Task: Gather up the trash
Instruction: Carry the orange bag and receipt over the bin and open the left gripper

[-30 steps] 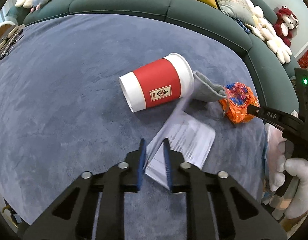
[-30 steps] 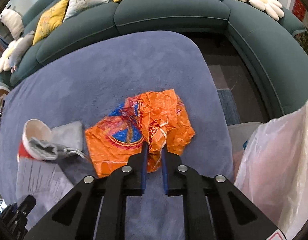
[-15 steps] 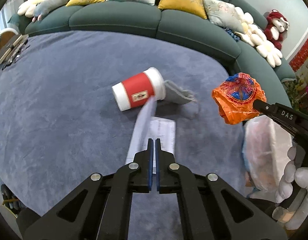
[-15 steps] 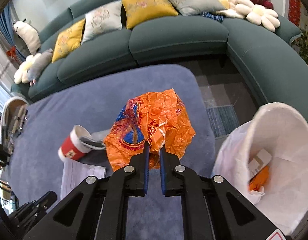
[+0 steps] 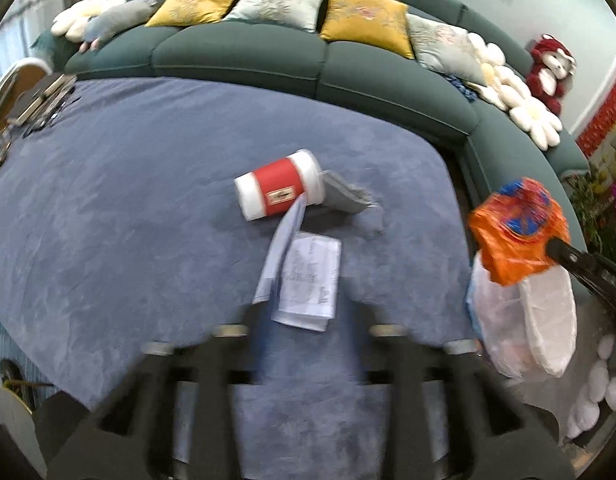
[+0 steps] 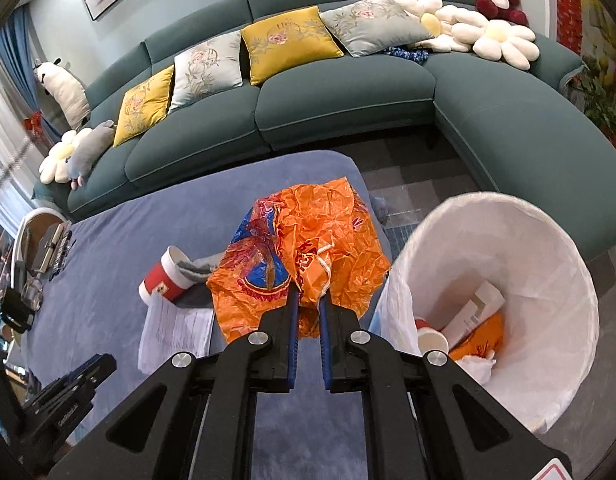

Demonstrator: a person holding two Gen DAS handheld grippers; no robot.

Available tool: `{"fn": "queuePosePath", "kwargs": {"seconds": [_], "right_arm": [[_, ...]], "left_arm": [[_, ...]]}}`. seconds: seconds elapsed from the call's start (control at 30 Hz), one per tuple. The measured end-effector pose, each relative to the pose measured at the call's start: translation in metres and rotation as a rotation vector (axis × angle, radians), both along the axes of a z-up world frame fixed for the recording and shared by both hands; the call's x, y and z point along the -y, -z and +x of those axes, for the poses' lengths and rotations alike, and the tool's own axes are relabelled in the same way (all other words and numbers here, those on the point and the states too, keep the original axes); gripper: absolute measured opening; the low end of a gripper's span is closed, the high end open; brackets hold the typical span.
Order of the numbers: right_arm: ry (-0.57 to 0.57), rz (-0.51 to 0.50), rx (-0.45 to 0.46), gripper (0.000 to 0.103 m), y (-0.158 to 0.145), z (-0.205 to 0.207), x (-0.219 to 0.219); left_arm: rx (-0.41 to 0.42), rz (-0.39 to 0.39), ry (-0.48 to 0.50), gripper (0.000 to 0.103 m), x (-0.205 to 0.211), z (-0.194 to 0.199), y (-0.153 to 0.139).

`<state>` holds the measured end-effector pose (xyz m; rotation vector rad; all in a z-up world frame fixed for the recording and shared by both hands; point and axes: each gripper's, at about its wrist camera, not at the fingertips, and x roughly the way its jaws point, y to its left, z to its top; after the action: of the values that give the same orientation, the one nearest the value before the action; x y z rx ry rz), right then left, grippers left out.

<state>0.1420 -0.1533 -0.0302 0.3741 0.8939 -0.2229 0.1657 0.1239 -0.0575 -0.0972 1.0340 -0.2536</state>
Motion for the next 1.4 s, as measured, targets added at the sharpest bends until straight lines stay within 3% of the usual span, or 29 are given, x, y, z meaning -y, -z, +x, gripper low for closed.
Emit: {"fn": "queuePosePath", "kwargs": {"seconds": [0.2, 0.4, 0.47, 0.53, 0.6, 0.9, 1.4], "right_arm": [[-0.020, 0.018, -0.024, 0.009, 0.013, -0.003, -0.009], [-0.038, 0.035, -0.059, 0.009, 0.028, 0.005, -0.018], [-0.044, 0.041, -0.068, 0.009, 0.031, 0.008, -0.020], [-0.051, 0.040, -0.074, 0.009, 0.034, 0.009, -0.024], [-0.059, 0.042, -0.081, 0.009, 0.036, 0.010, -0.026], [-0.070, 0.056, -0.058, 0.009, 0.028, 0.004, -0.028], [0.000, 0.045, 0.054, 0.009, -0.017, -0.046, 0.005]], "left_arm": [[-0.040, 0.018, -0.029, 0.055, -0.014, 0.015, 0.027], [-0.088, 0.046, -0.001, 0.055, 0.000, 0.038, 0.055], [-0.110, 0.050, 0.006, 0.047, 0.003, 0.045, 0.063], [-0.141, 0.047, 0.013, 0.018, 0.006, 0.050, 0.072], [-0.160, 0.052, 0.014, 0.004, 0.009, 0.053, 0.076], [-0.067, 0.063, 0.049, 0.000, 0.024, 0.034, 0.040], [0.068, 0.015, 0.169, 0.000, 0.085, -0.017, -0.032]]}}
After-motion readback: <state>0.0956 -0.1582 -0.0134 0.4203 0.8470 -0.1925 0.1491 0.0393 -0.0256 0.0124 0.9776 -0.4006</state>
